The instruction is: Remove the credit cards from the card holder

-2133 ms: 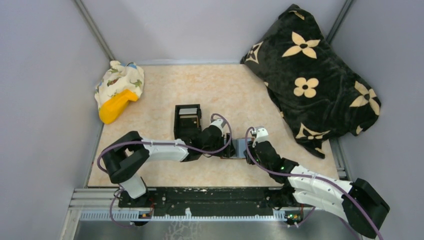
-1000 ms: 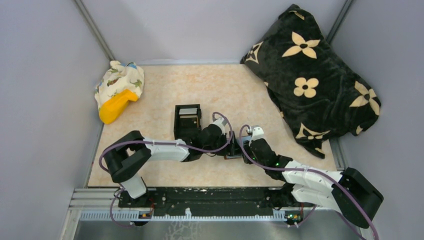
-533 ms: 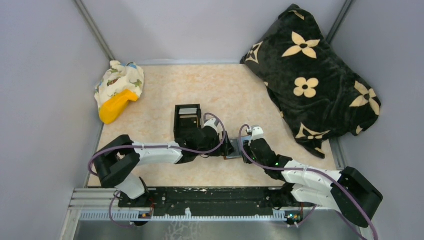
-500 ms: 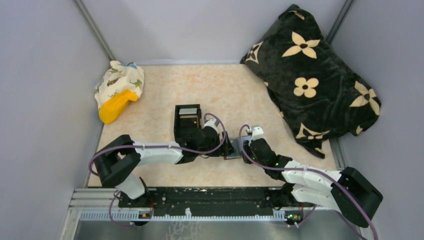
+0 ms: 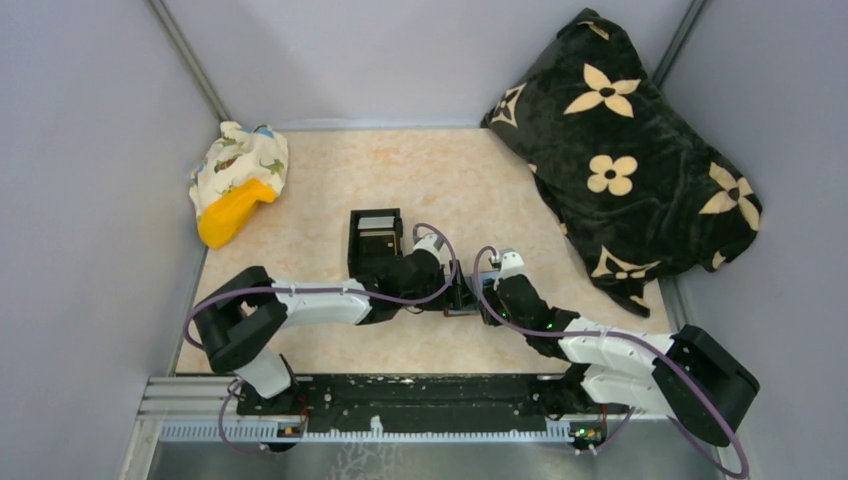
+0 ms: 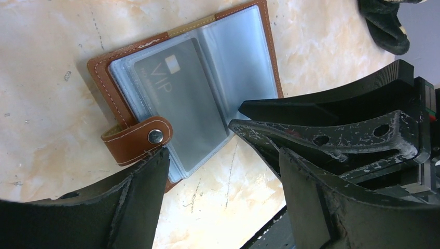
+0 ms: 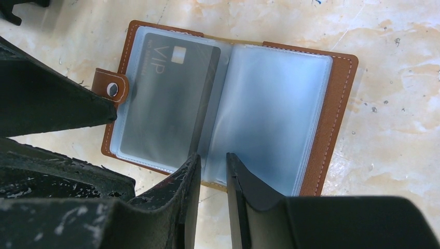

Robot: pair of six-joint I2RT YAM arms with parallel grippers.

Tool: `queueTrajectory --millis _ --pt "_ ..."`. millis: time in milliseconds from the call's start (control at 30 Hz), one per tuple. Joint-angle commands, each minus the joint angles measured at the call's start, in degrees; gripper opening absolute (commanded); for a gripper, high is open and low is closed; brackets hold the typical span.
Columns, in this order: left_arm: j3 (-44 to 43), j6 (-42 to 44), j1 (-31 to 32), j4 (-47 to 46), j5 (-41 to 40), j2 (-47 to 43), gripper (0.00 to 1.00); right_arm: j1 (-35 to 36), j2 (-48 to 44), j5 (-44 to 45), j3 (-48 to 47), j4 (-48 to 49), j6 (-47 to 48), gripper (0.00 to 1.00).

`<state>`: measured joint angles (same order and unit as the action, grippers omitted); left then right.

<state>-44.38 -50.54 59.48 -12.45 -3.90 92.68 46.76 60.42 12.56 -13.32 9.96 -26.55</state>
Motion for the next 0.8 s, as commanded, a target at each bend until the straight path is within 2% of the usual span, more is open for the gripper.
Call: queueTrajectory --millis 0,767 --pt "-1.20 -0.84 0.17 -0.38 0.40 0.21 0.83 0.61 0.57 -1.11 -1.36 -1.02 -1.05 0.25" --pt "-1.42 -2.91 0.28 1.41 -0.70 4.10 0.84 0.62 -0.68 -0.70 -1.03 -1.02 -1.25 0.25"
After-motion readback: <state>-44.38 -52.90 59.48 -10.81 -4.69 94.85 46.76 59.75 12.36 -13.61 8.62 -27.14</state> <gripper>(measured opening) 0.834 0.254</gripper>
